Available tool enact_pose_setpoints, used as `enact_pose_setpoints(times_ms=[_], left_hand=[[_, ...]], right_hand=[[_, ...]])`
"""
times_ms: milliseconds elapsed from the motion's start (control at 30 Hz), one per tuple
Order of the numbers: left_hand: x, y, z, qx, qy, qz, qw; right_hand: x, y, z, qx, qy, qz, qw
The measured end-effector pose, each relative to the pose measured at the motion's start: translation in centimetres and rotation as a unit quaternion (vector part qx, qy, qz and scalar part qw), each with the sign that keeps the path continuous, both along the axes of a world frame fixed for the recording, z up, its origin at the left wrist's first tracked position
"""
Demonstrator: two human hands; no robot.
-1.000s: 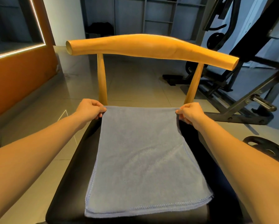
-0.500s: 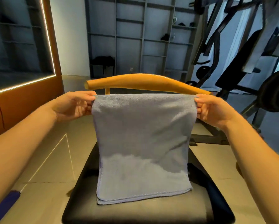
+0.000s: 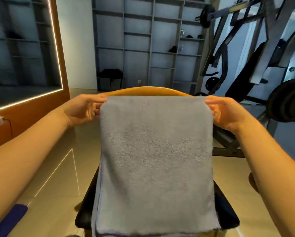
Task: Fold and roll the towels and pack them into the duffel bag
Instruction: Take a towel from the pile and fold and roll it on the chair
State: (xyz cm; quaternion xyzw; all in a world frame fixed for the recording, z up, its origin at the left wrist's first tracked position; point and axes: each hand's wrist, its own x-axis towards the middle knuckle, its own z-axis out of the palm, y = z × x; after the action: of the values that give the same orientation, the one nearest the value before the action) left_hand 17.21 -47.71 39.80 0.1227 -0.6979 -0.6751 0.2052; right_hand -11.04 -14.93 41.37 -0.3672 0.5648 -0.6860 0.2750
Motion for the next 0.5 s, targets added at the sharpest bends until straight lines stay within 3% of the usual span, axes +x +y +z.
enact_pose_setpoints(times_ms=[67,200,300,500], left_hand=[[-1.8,-0.7,-2.1,-0.053,-0.078,0.056,0.994],[-5.6,-2.0,-8.3,-0.154,-0.207,0.189,0.948],[-7.5,-2.4,-11.9,-0.138,-0.22,0.214,0.942],[-9.9,-2.8,-14.7,-0.043,-0.165,0.24,0.956]], right_hand=[[-1.0,-1.2,-2.1,0.081,0.022,-0.067,0.994],[-3.0,-4.0,-7.5,0.226,0.077,-0.227,0.944],[-3.7,-5.8,-10.8,0.249,0.044,-0.273,0.928],[-5.0,-7.8,-13.7,0.218,-0.004,-0.295,0.93]])
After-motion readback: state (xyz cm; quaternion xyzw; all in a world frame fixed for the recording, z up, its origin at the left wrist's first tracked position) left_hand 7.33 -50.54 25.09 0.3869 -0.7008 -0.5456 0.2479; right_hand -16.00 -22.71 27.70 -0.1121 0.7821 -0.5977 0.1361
